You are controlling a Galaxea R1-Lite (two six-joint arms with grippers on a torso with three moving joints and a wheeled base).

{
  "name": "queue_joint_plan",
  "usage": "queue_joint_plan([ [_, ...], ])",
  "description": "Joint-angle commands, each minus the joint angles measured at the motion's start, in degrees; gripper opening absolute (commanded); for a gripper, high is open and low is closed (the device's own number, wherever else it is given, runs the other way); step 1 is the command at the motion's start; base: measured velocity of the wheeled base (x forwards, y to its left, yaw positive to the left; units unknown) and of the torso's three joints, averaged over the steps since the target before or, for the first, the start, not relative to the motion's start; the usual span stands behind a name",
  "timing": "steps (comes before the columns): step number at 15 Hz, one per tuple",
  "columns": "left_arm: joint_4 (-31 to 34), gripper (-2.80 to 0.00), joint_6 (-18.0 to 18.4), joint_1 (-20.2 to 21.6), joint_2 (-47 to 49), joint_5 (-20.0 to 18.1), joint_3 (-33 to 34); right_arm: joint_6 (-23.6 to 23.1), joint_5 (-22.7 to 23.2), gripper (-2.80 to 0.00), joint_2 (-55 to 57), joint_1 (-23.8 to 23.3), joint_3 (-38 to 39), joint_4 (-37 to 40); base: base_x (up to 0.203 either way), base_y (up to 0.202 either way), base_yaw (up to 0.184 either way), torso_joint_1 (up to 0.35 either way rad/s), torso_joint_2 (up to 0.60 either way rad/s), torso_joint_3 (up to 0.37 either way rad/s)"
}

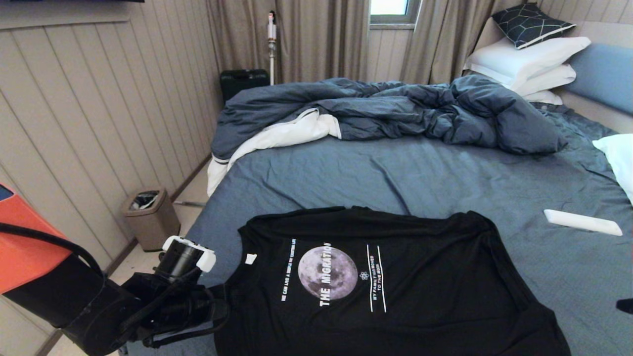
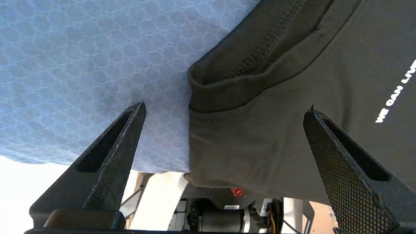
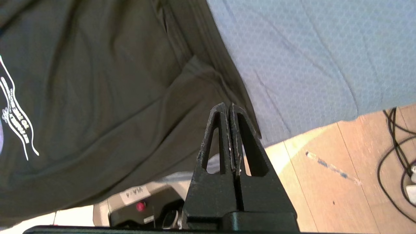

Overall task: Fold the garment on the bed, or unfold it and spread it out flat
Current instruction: Fold the black T-shirt

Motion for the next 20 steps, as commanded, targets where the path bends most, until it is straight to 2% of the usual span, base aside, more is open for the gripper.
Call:
queue_joint_plan([
  [1,-0.1,0.0,-0.2,-0.3,0.0,0.0,0.0,0.0,0.1,-2.8,0.0,0.0,-0.6,0.1,0.0,0.0,0.0,0.0,0.0,0.0],
  [3,0.0,0.0,-0.1,-0.3,0.0,0.1,0.2,0.1,0.0,-2.8,0.1,0.2,-2.5,0.5,0.0,0.0,0.0,0.0,0.0,0.0],
  [6,-0.3,0.0,-0.1,-0.3,0.0,0.0,0.6,-0.5,-0.6,-2.8,0.2,0.5,0.9,0.2,0.0,0.0,0.0,0.0,0.0,0.0],
  [8,-0.5,0.0,-0.1,-0.3,0.1,0.1,0.5,-4.3,-0.8,-2.8,-0.1,0.5,2.1,0.3,0.0,0.0,0.0,0.0,0.0,0.0],
  [9,-0.5,0.0,-0.1,-0.3,0.1,0.0,0.5,-4.6,-0.8,-2.8,-0.5,0.6,2.2,0.4,0.0,0.0,0.0,0.0,0.0,0.0],
  [20,-0.7,0.0,0.0,-0.3,0.5,0.1,0.4,-4.8,-0.5,-2.8,-1.7,0.6,3.2,0.5,0.0,0.0,0.0,-0.012,0.03,0.024],
])
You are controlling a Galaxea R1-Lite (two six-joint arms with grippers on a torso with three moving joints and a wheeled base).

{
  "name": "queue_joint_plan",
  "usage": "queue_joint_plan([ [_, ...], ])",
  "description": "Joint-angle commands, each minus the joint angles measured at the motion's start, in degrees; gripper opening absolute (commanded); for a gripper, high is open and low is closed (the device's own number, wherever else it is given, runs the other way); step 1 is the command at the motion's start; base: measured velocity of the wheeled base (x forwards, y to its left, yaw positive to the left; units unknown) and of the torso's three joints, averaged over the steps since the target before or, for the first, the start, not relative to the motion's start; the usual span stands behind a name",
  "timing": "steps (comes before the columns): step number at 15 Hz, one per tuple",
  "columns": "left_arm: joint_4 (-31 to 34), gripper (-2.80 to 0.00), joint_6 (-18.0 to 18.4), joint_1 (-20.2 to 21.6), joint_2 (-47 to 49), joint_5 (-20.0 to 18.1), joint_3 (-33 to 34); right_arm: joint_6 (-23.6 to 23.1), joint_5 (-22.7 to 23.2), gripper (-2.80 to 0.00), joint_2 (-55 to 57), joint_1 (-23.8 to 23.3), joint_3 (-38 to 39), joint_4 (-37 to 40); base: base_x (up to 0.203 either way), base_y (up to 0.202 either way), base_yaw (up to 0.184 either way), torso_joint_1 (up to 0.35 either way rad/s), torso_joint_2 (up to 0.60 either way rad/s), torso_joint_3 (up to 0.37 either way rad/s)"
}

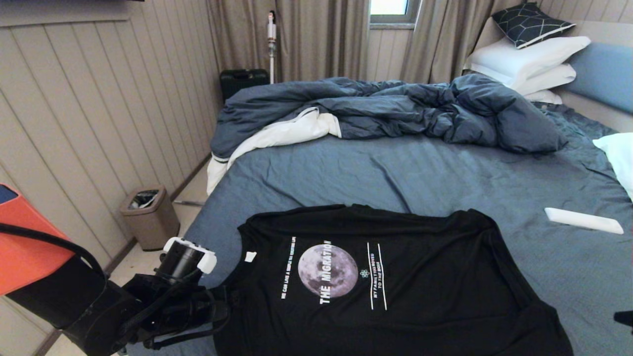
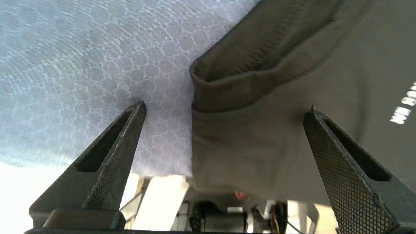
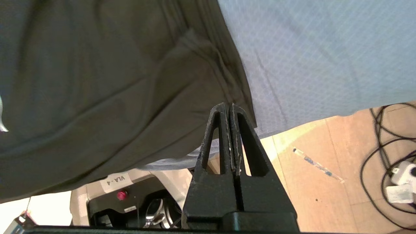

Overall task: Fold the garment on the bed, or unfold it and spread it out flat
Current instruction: Fold the black T-shirt

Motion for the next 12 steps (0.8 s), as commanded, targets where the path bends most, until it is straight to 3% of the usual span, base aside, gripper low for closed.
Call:
queue_joint_plan([
  [1,-0.1,0.0,-0.2,0.0,0.1,0.0,0.1,-0.1,0.1,-2.8,0.0,0.1,0.1,0.0,0.0,0.0,0.0,-0.119,0.34,0.237],
  [6,-0.3,0.0,-0.3,0.0,-0.8,0.4,-0.2,-0.1,0.3,-2.8,-0.9,0.1,1.4,0.0,0.0,0.0,0.0,-0.108,0.36,0.242],
  [12,0.9,0.0,-0.3,-0.7,-11.0,0.7,2.3,0.2,0.9,-2.8,-0.6,0.3,2.4,-0.3,0.0,0.0,0.0,-0.007,0.04,0.029],
])
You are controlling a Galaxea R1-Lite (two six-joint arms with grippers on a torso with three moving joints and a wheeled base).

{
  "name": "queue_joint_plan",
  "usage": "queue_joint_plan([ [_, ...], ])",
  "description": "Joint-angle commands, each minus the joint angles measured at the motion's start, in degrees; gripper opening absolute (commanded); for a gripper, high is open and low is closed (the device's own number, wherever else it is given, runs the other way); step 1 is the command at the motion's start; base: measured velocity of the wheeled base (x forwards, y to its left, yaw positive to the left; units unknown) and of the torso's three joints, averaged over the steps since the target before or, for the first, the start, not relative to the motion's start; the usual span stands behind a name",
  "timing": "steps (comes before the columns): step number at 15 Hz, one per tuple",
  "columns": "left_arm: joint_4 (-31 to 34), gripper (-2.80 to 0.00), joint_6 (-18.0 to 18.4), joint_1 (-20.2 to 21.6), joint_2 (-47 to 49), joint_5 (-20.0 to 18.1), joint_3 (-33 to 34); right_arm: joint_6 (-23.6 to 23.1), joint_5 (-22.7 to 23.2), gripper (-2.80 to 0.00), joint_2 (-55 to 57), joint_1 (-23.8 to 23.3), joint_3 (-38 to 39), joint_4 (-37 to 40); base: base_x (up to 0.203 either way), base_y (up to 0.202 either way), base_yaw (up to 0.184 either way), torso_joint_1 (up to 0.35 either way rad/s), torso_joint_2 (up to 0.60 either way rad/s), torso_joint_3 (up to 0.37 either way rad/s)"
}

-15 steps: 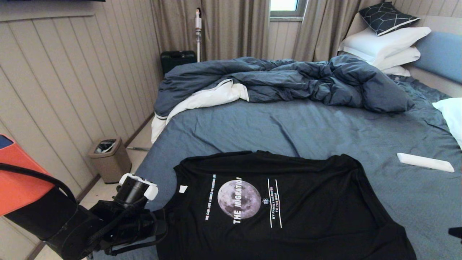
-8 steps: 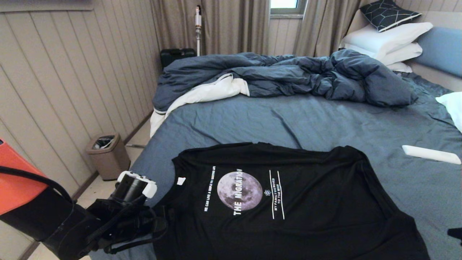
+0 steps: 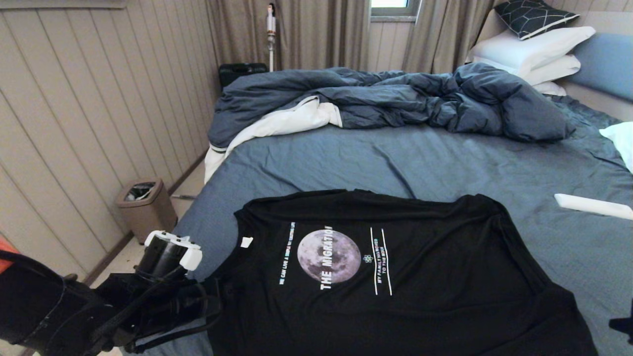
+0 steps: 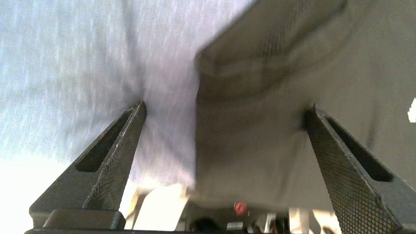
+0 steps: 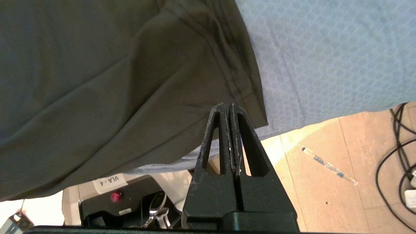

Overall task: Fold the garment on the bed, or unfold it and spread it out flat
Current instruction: Fold the black T-shirt

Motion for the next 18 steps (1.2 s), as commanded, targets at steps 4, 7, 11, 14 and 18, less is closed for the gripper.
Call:
queue_joint_plan([
  [4,5.2,0.0,-0.3,-6.9,-13.7,5.1,4.6,-0.1,0.7,-2.8,3.2,-0.3,-0.5,-0.1,0.0,0.0,0.0,0.0,0.0,0.0],
  [7,9.7,0.0,-2.5,-12.3,-14.4,5.6,4.7,0.2,0.4,-2.8,3.4,-0.1,-2.3,0.0,0.0,0.0,0.0,0.0,0.0,0.0],
  [11,10.4,0.0,-6.1,-15.6,-7.0,3.1,0.5,0.3,0.0,-2.8,3.3,-0.6,-3.6,0.5,0.0,0.0,0.0,0.0,0.0,0.0],
  [14,10.0,0.0,-6.8,-14.6,-1.6,1.1,-3.0,0.1,-0.5,-2.8,3.2,-1.0,-3.8,0.4,0.0,0.0,0.0,0.0,0.0,0.0],
  [18,10.4,0.0,-6.6,-11.1,-3.5,1.0,-2.7,0.1,-0.6,-2.8,4.6,-0.6,-4.4,0.3,0.0,0.0,0.0,0.0,0.0,0.0],
])
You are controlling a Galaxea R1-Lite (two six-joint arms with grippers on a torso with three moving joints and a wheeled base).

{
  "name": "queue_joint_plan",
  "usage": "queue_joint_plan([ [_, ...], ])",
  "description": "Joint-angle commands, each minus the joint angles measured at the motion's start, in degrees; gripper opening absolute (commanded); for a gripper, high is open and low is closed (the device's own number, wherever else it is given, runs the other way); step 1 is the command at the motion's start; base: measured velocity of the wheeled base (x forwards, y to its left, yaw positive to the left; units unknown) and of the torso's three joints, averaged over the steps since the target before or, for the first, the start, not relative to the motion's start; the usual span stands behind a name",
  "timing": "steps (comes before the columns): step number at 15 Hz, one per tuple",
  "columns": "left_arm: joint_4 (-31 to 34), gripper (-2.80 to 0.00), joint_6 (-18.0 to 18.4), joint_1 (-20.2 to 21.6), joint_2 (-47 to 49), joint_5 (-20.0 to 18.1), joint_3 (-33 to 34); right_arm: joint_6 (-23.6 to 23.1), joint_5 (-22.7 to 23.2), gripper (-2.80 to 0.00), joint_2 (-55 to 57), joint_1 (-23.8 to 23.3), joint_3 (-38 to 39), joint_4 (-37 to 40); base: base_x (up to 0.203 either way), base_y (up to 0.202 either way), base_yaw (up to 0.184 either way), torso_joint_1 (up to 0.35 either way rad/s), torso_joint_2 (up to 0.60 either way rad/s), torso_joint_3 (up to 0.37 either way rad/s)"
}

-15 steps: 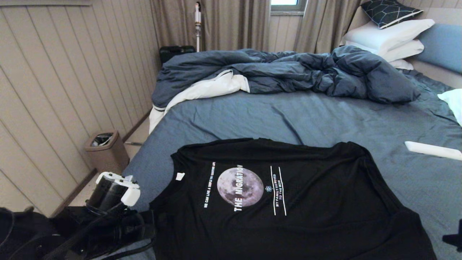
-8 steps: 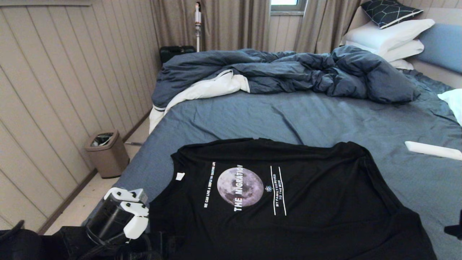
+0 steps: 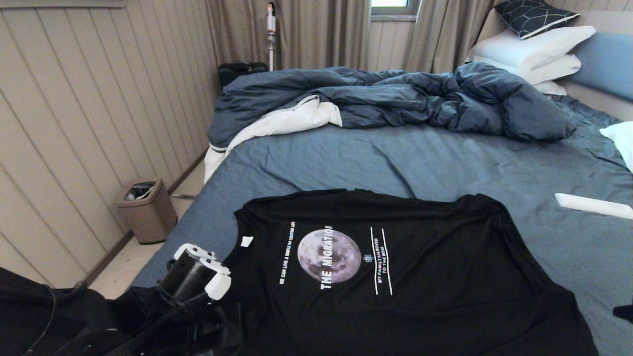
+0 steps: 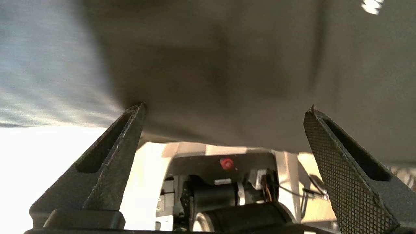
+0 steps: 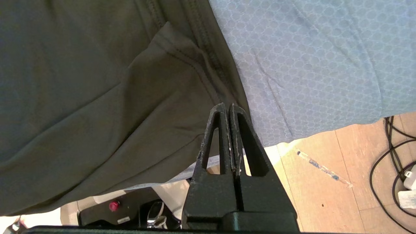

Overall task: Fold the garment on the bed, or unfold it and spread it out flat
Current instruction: Fold the black T-shirt

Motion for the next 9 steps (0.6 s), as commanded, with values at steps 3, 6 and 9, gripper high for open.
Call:
queue_joint_plan([
  [3,0.1,0.0,0.0,1.0,-4.2,0.0,5.2,-0.1,-0.4,-2.8,1.1,0.1,-0.7,0.2,0.0,0.0,0.0,0.0,0.0,0.0],
  [6,0.0,0.0,0.1,1.0,-3.3,-0.3,4.7,0.0,-0.9,-2.8,0.8,0.4,-0.5,0.3,0.0,0.0,0.0,0.0,0.0,0.0],
  [9,-0.4,0.0,0.0,0.8,-1.3,-2.3,3.7,-0.3,-2.1,-2.8,0.6,0.0,-1.1,0.3,0.0,0.0,0.0,0.0,0.0,0.0],
])
